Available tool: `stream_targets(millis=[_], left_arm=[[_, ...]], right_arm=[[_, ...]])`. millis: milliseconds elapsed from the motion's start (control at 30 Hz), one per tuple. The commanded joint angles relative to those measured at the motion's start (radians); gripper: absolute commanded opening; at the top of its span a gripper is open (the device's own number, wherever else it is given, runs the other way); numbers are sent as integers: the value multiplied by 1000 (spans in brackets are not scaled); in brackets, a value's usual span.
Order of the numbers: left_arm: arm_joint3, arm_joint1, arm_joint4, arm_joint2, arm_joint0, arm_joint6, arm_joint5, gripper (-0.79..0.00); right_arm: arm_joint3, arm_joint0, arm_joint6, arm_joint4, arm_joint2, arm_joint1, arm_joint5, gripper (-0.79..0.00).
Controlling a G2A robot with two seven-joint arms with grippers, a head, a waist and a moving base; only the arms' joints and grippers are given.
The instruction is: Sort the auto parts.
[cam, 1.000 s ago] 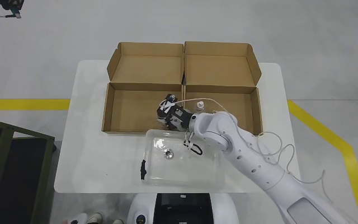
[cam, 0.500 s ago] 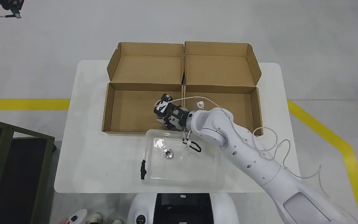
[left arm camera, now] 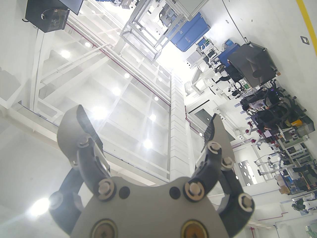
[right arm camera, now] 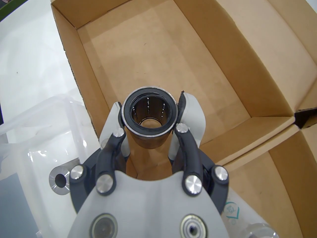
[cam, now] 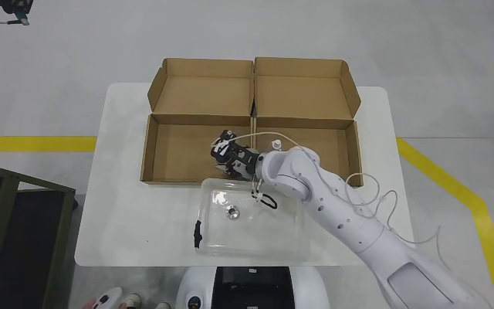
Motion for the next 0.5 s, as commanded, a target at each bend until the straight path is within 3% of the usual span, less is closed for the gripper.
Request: stream_targets(millis=[0,100,200,333,467], left_arm=[[0,0,0,0,0,0,0,0],[0,0,0,0,0,0,0,0],[0,0,0,0,0,0,0,0],[0,0,0,0,0,0,0,0],[0,0,0,0,0,0,0,0]], right_arm=[[3,1,2,0,1,-2,-3,-419],[8,1,4,-3,5,-5,-7,-397],[7,2,4,-2,12,-6,-12,-222],[-8,-6,-20,-4,27,-7,-13,-215],[-66,-19,-62,-4,46,-7,-18,-132]])
